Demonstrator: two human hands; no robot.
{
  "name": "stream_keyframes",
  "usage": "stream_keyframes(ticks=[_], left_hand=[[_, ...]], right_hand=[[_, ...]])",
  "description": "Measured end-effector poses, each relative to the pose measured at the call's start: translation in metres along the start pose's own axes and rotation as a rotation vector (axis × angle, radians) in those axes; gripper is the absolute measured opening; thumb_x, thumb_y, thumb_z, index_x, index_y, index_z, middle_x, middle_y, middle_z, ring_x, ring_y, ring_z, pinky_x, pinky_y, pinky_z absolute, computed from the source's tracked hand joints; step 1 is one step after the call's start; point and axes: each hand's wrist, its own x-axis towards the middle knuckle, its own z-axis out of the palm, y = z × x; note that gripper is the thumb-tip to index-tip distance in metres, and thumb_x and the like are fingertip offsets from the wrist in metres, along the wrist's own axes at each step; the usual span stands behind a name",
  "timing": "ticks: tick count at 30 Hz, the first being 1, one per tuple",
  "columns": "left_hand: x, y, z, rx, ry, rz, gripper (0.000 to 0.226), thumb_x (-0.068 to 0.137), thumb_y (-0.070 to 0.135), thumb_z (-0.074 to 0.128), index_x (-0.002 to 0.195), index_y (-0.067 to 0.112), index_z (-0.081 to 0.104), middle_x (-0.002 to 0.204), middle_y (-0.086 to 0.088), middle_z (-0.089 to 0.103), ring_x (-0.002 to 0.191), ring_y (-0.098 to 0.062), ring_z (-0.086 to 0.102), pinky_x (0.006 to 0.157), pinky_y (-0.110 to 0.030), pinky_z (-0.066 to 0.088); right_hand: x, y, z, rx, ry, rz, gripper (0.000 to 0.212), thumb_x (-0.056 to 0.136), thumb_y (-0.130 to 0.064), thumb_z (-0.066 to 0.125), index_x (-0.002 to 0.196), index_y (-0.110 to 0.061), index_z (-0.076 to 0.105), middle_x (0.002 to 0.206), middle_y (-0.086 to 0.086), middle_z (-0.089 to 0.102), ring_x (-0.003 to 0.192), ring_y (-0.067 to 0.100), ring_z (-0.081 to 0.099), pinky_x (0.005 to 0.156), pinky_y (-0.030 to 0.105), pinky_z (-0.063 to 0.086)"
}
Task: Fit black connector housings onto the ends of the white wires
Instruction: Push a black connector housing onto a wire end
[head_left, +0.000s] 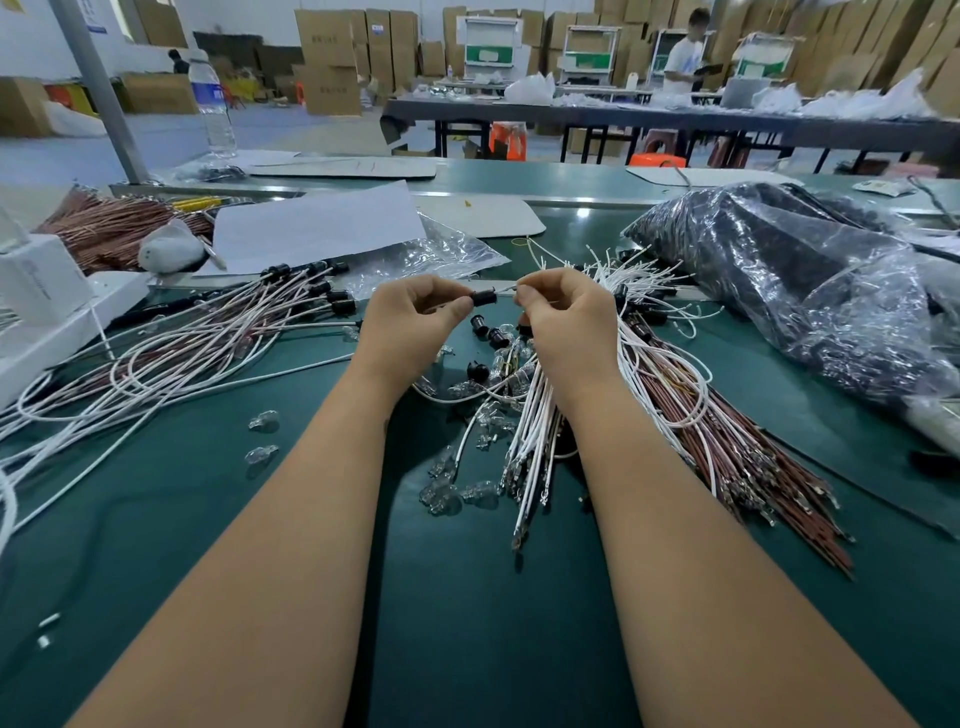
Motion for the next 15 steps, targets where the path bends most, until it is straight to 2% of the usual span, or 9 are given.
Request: stream_keyframes(ticks=[6,11,15], left_hand=[[-0.0018,0.0025,0.0,0.027,0.003,0.049,0.011,0.086,0.014,0.071,0.084,0.025,0.071,0.084,-0.018,0.071,0.07,-0.019,0.053,0.067,-0.027,0.044],[-0.0021,0.0025,0.0001,0.05,-0.009,0.051,0.008,0.086,0.014,0.071,0.085,0.022,0.071,0.084,-0.015,0.071,0.071,-0.017,0.056,0.068,-0.027,0.046],[-0.0008,-0.0004,0.0001,0.045,-0.008,0.046,0.01,0.087,0.015,0.07,0.081,0.024,0.071,0.076,-0.007,0.069,0.065,-0.01,0.055,0.061,-0.017,0.045]], right_hand=[[-0.0001,-0.0001,0.0012,0.053,-0.029,0.005,0.025,0.088,-0.001,0.064,0.077,-0.024,0.064,0.072,-0.004,0.064,0.06,0.006,0.058,0.057,0.014,0.048],[-0.0008,-0.0002,0.0007,0.051,-0.038,-0.009,0.026,0.088,-0.001,0.063,0.077,-0.025,0.063,0.073,-0.005,0.064,0.059,0.005,0.058,0.054,0.013,0.045],[-0.001,0.0006,0.0007,0.032,-0.038,-0.024,0.026,0.088,-0.003,0.063,0.077,-0.026,0.063,0.076,-0.004,0.065,0.066,0.012,0.061,0.057,0.016,0.048]])
